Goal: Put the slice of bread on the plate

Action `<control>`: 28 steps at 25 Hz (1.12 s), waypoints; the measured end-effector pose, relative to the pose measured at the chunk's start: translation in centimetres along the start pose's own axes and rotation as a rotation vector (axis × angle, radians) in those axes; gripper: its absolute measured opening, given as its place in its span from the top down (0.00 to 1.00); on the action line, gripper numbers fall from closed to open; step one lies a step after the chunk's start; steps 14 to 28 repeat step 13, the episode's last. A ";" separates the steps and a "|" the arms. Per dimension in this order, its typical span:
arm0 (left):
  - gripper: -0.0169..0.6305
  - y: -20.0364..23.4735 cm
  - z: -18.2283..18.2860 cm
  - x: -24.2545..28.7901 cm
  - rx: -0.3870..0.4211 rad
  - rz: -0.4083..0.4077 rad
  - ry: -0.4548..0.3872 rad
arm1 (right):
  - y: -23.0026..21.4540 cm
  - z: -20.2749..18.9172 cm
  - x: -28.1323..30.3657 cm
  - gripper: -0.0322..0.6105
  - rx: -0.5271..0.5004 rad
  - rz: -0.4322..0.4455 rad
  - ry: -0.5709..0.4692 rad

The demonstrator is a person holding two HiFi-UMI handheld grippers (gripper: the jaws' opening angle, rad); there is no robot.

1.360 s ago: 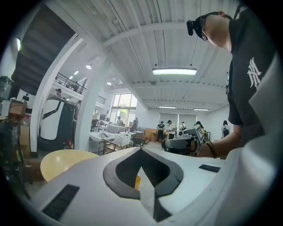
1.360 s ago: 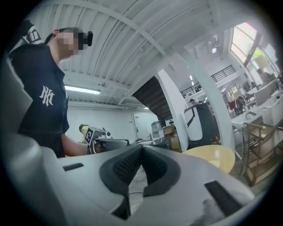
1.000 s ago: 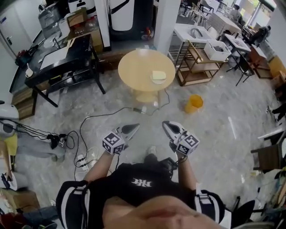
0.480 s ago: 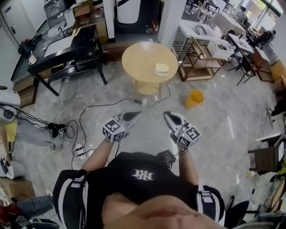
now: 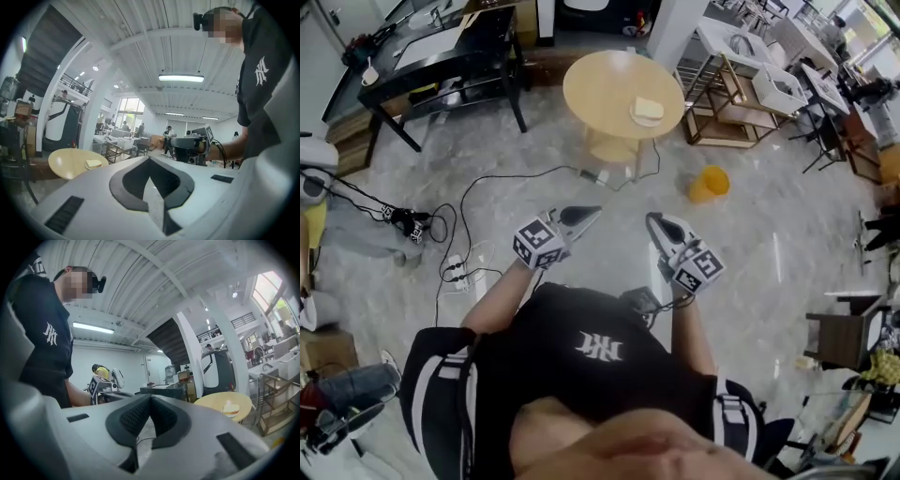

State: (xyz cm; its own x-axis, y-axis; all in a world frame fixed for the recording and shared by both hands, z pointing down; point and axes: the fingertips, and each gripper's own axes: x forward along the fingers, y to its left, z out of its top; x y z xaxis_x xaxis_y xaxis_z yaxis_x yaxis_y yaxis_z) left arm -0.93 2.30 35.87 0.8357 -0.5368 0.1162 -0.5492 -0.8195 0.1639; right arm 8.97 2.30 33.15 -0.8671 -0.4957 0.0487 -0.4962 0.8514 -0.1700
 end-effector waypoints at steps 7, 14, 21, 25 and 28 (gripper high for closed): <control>0.95 -0.8 0.0 -0.3 0.004 0.008 -0.004 | 0.4 -0.4 -0.3 0.95 0.008 0.010 0.005; 0.95 -1.7 -0.4 -0.7 0.000 0.009 -0.001 | 1.0 -0.5 -0.6 0.95 0.022 0.024 -0.002; 0.95 -1.7 -0.4 -0.7 0.000 0.009 -0.001 | 1.0 -0.5 -0.6 0.95 0.022 0.024 -0.002; 0.95 -1.7 -0.4 -0.7 0.000 0.009 -0.001 | 1.0 -0.5 -0.6 0.95 0.022 0.024 -0.002; 0.95 -1.7 -0.4 -0.7 0.000 0.009 -0.001 | 1.0 -0.5 -0.6 0.95 0.022 0.024 -0.002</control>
